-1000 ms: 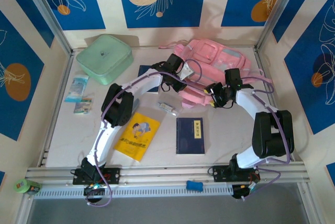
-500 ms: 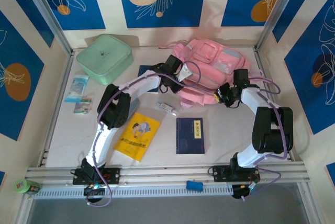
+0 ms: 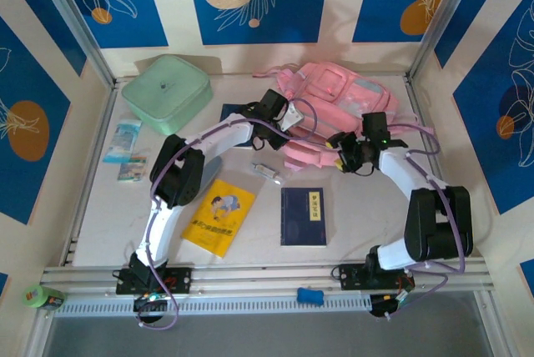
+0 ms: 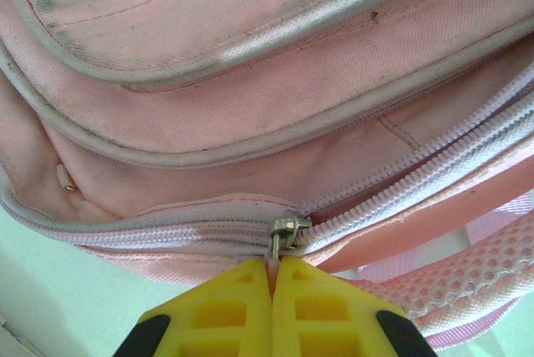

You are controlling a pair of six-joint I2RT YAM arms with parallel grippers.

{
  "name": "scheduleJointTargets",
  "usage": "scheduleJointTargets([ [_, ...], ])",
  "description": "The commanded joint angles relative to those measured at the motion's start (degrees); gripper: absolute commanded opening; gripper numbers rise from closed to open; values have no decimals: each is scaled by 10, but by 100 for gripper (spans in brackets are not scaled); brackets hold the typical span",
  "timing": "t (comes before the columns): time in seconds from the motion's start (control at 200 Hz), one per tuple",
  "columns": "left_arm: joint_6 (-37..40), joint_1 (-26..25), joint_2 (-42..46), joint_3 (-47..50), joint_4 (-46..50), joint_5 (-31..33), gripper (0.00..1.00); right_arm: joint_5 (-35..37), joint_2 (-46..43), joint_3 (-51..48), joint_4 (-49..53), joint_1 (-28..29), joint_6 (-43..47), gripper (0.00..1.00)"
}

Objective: Pack the student bag
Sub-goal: Unzip the student bag at the center of the table.

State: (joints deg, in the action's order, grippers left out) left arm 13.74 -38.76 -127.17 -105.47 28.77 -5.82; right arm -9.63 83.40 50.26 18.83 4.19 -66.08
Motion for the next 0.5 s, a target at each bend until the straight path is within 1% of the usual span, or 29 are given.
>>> scheduleJointTargets([
  [0.0, -15, 8, 18, -1, 9, 15, 0, 18, 54, 29, -11, 20, -58, 63],
  [0.125, -17, 8, 21, 4, 7, 18, 0, 54, 100, 61, -12, 22, -64, 64],
  [0.215, -17, 8, 23, 10, 6, 16, 0, 62, 127, 83, 1, 19, -46, 60],
  [0.285, -16, 8, 25, 17, 5, 20, 0, 86, 135, 93, 17, 19, -22, 56],
  [0.35, -16, 7, 27, 26, 2, 22, 0, 94, 138, 88, 23, 10, -3, 48],
  [0.39, -17, 8, 28, 32, 1, 26, 0, 94, 137, 81, 23, 3, 8, 41],
  [0.495, -15, 8, 31, 48, 2, 43, 0, 85, 124, 56, 19, -28, 50, 18],
])
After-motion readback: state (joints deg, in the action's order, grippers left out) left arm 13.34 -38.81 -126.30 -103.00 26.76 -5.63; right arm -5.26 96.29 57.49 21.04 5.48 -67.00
